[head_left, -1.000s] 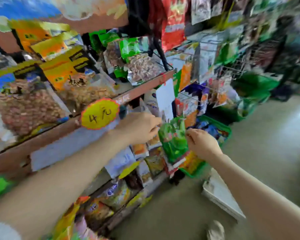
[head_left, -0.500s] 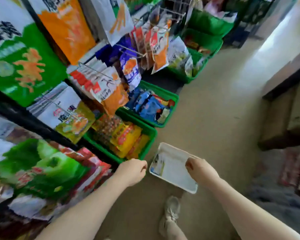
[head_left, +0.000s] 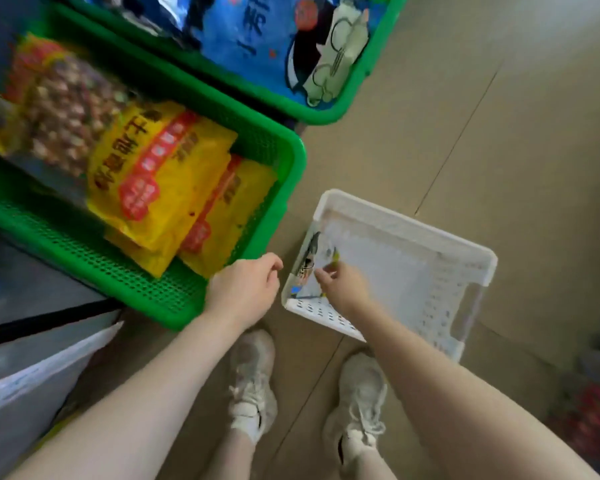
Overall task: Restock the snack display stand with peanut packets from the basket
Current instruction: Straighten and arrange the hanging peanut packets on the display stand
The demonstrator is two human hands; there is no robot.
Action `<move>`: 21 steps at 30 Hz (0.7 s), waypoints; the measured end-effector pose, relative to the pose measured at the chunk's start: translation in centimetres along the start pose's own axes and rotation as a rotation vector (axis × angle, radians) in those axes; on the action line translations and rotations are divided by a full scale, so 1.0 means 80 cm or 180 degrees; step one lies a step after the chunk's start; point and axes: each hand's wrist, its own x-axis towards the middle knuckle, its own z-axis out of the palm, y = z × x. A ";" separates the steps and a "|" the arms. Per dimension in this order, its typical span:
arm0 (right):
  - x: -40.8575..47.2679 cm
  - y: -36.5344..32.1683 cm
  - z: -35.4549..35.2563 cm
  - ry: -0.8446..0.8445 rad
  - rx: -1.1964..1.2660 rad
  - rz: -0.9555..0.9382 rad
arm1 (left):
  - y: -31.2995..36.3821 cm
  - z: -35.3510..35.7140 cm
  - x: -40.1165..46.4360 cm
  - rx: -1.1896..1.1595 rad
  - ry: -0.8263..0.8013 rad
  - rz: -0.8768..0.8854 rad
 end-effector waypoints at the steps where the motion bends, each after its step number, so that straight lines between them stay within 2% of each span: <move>1: 0.024 0.000 0.016 0.0030 0.0119 0.0003 | 0.000 0.004 0.004 0.0095 0.0153 0.0077; 5: 0.098 0.008 0.067 0.0242 0.0379 0.0143 | 0.001 0.010 0.010 -0.0360 0.0529 0.0560; 11: 0.095 0.024 0.068 0.0531 0.0385 0.0036 | -0.008 -0.001 0.012 -0.0420 0.0333 0.1025; 13: 0.067 0.029 0.039 0.0558 0.0364 0.0049 | -0.003 -0.018 0.010 -0.0346 0.0320 0.1014; 16: 0.003 0.024 -0.024 0.0316 -0.0044 -0.0083 | 0.009 -0.060 -0.004 -0.0299 0.0134 0.0839; 19: -0.075 -0.012 -0.104 0.0070 -0.0645 -0.0426 | 0.027 -0.115 -0.033 -0.0136 0.0015 0.0784; 21: -0.141 -0.043 -0.156 0.0134 -0.1468 -0.0805 | 0.042 -0.161 -0.065 -0.0133 0.0000 0.0787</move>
